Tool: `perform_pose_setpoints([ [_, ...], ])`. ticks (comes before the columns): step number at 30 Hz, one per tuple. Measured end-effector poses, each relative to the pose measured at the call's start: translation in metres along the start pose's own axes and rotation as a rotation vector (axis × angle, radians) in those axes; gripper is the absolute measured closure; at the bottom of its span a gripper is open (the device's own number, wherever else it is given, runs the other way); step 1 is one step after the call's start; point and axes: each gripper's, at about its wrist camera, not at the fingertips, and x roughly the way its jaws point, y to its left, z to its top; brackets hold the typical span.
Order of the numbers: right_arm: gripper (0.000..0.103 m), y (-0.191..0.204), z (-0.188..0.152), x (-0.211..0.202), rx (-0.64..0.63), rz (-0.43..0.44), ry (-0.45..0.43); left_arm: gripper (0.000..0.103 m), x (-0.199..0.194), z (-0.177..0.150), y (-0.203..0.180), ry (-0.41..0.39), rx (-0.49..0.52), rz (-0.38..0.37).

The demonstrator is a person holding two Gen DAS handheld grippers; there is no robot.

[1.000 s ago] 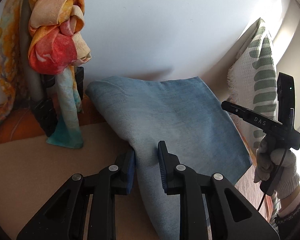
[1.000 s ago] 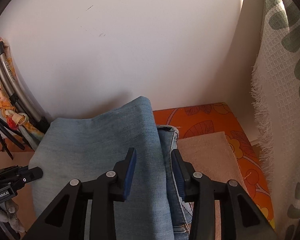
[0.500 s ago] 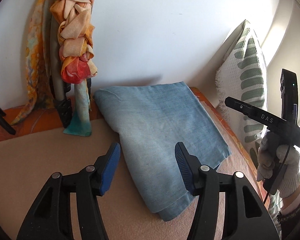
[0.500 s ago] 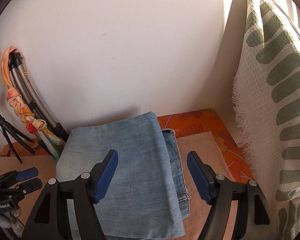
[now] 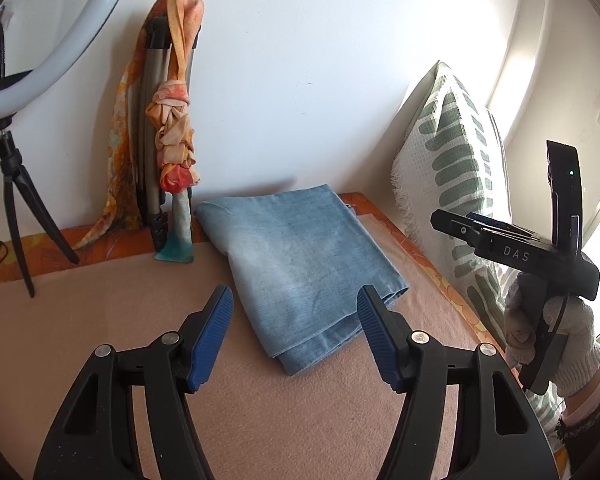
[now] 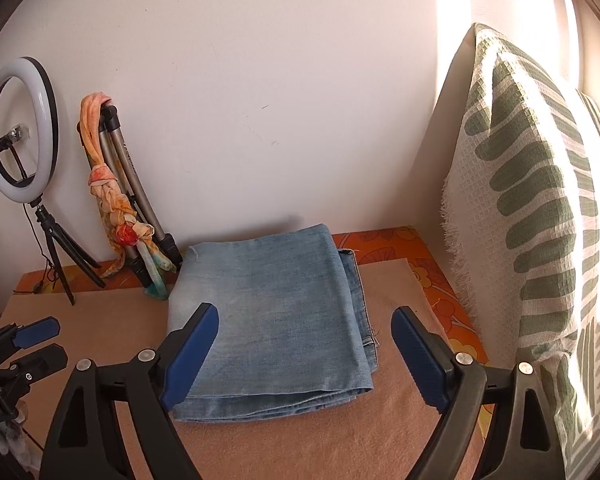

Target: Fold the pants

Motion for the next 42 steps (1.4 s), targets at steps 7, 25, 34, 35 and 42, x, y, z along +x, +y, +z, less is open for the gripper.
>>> perform_pose_setpoints([
  [7,0.008,0.027,-0.020,-0.052,-0.002,0.006,-0.035,0.031,-0.052,-0.019,-0.015,-0.049,0.028,0.002],
  [25,0.000,0.067,-0.107,-0.139,0.017,-0.027,-0.049,0.020,-0.145,-0.093,-0.031,-0.125,0.098,0.059],
  [34,0.000,0.086,-0.152,-0.142,0.034,-0.002,-0.021,0.014,-0.167,-0.130,-0.029,-0.159,0.142,0.115],
  [35,0.000,0.087,-0.156,-0.141,0.040,-0.004,-0.017,0.013,-0.167,-0.133,-0.028,-0.154,0.140,0.121],
  [42,0.000,0.091,-0.170,-0.146,0.069,-0.032,-0.030,0.012,-0.163,-0.147,-0.019,-0.141,0.126,0.150],
])
